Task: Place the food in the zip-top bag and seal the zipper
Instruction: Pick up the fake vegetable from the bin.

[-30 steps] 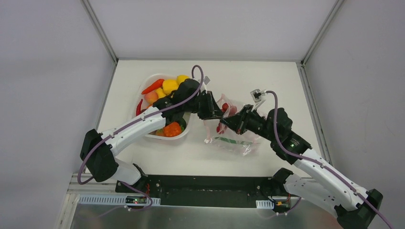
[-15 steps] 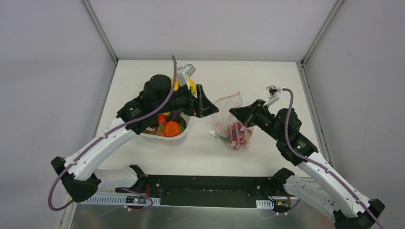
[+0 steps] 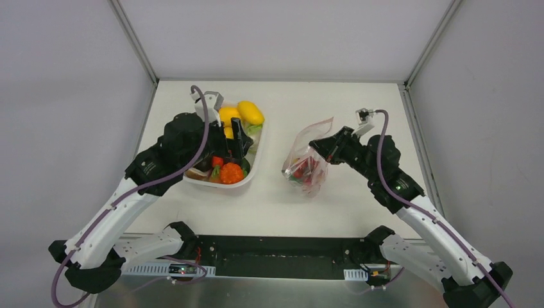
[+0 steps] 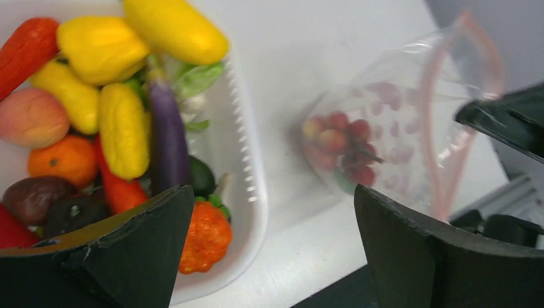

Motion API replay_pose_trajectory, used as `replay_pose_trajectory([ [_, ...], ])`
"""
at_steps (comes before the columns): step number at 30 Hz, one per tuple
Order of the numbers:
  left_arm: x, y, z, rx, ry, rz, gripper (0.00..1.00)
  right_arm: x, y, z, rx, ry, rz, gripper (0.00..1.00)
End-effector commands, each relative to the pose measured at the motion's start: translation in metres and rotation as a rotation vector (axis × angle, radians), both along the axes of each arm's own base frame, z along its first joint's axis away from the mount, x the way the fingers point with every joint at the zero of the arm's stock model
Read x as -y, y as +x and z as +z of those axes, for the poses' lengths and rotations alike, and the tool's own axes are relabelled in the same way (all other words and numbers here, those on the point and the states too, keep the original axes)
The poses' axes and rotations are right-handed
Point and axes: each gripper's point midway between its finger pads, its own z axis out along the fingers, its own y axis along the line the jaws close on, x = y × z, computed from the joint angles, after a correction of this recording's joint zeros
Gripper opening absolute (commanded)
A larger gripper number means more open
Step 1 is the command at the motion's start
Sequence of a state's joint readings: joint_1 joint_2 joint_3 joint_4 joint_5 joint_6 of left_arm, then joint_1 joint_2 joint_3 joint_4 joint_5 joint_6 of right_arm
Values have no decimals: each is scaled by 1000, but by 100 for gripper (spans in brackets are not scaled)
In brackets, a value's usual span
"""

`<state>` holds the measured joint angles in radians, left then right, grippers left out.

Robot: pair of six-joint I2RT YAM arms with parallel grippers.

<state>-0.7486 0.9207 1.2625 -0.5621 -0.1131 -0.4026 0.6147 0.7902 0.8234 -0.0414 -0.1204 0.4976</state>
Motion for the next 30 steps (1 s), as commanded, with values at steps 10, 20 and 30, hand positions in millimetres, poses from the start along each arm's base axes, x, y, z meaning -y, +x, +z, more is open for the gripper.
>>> replay_pose_trajectory([
  [10,-15,74,-81,-223,157,128,84,-6,-8,-22,-63,-14,54,0],
  [20,30,126,-128,-417,-55,261,69,-3,-10,-28,-71,-15,42,0],
  [30,3,151,-172,-379,-71,569,58,-1,-11,-29,-67,-18,38,0],
])
